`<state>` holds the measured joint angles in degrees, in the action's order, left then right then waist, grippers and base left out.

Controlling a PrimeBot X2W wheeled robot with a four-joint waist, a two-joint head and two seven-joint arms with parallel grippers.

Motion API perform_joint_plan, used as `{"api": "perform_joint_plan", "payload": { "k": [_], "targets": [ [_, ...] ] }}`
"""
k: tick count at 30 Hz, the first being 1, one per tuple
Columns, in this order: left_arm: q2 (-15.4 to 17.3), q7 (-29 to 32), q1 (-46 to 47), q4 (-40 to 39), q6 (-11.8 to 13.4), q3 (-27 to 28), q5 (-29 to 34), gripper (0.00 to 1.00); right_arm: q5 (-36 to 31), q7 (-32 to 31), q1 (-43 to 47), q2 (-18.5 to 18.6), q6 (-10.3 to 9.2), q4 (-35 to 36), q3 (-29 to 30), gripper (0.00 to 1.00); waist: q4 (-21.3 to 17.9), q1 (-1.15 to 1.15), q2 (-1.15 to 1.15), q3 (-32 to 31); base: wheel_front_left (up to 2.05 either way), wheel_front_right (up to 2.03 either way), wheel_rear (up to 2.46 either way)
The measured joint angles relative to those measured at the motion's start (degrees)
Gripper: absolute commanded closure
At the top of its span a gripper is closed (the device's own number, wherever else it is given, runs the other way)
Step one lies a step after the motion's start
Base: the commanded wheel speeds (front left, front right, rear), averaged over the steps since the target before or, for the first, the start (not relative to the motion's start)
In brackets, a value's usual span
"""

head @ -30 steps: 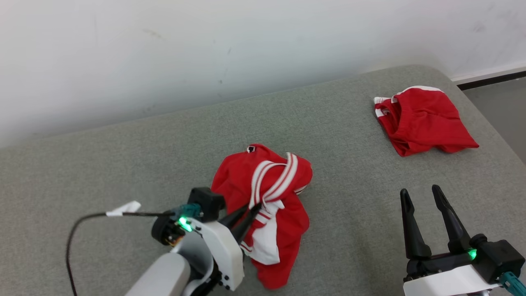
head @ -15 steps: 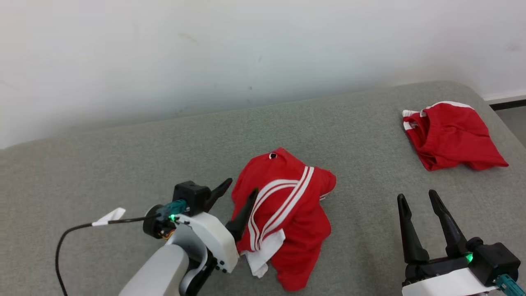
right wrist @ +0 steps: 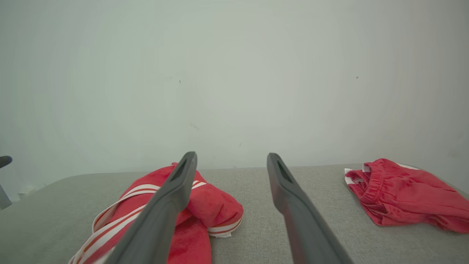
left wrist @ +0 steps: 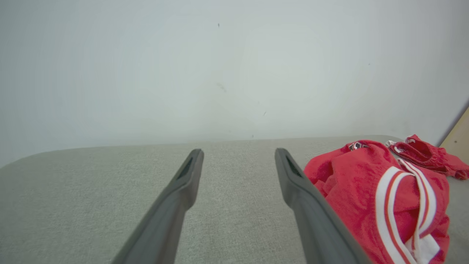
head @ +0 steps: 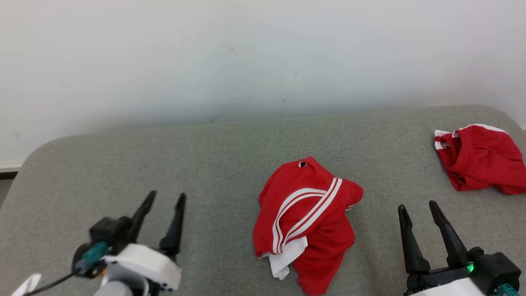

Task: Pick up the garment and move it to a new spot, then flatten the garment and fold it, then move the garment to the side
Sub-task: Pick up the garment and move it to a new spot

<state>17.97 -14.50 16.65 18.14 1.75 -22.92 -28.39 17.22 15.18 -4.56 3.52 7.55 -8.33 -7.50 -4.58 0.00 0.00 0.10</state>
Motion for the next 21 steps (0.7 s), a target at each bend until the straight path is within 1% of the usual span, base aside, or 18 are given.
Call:
{"api": "perform_joint_plan", "payload": {
  "k": [4,5,6,8,9,11,15,18,19,20,21],
  "targets": [
    [0.78,-0.47,-5.78,-4.2,2.65,5.48,0.77,0.0,0.46,-0.01,0.09,0.0,0.0,0.6,0.4,0.0,0.1,0.0,0.0,-0.01,0.0,0.0,0.0],
    [0.78,-0.47,-5.78,-4.2,2.65,5.48,0.77,0.0,0.46,-0.01,0.09,0.0,0.0,0.6,0.4,0.0,0.1,0.0,0.0,-0.01,0.0,0.0,0.0],
    [0.4,-0.57,-8.49,-6.87,3.32,8.39,1.86,0.0,0.46,-0.01,0.45,-0.01,0.0,0.75,0.9,0.0,0.18,0.0,0.0,0.0,0.0,0.0,0.0],
    [-0.78,-0.57,-11.49,-8.87,3.69,10.67,2.7,0.0,0.46,-0.01,1.15,-0.03,0.0,0.91,1.34,0.0,0.21,0.0,0.0,-0.09,0.0,0.0,0.0],
    [-0.78,-0.57,-11.49,-8.87,3.69,10.67,2.7,0.0,0.46,-0.01,1.15,-0.03,0.0,0.91,1.34,0.0,0.21,0.0,0.0,-0.09,0.0,0.0,0.0],
    [-2.34,-0.57,-14.08,-10.18,3.82,12.94,3.32,0.0,0.48,0.0,1.72,-0.1,0.0,1.23,1.94,0.0,0.14,0.0,0.0,-0.25,0.0,0.0,0.0],
    [-6.33,-0.58,-16.9,-12.07,2.65,17.6,4.82,0.0,0.54,0.0,3.55,-0.14,0.0,2.43,3.76,0.0,0.36,0.0,0.0,-0.52,0.0,0.0,0.0],
    [-9.21,-0.59,-18.95,-12.09,0.91,19.56,6.69,0.0,0.51,-0.01,4.39,-0.23,0.0,2.88,3.87,0.0,0.31,0.0,0.0,-0.59,0.0,0.0,0.0],
    [-9.85,-0.59,-19.3,-11.99,0.11,20.13,7.27,0.0,0.48,0.0,4.56,-0.25,-0.01,3.01,3.85,0.0,0.27,0.0,0.0,-0.6,0.0,0.0,0.0],
    [-10.98,-0.59,-19.53,-11.77,-1.21,20.98,8.46,0.0,0.44,0.0,4.66,-0.27,0.0,3.21,3.57,0.0,0.25,0.0,0.0,-0.67,0.0,0.0,0.0],
    [-10.98,-0.59,-19.53,-11.77,-1.21,20.98,8.46,0.0,0.44,0.0,4.66,-0.27,0.0,3.21,3.57,0.0,0.25,0.0,0.0,-0.67,0.0,0.0,0.0]
  ]
}}
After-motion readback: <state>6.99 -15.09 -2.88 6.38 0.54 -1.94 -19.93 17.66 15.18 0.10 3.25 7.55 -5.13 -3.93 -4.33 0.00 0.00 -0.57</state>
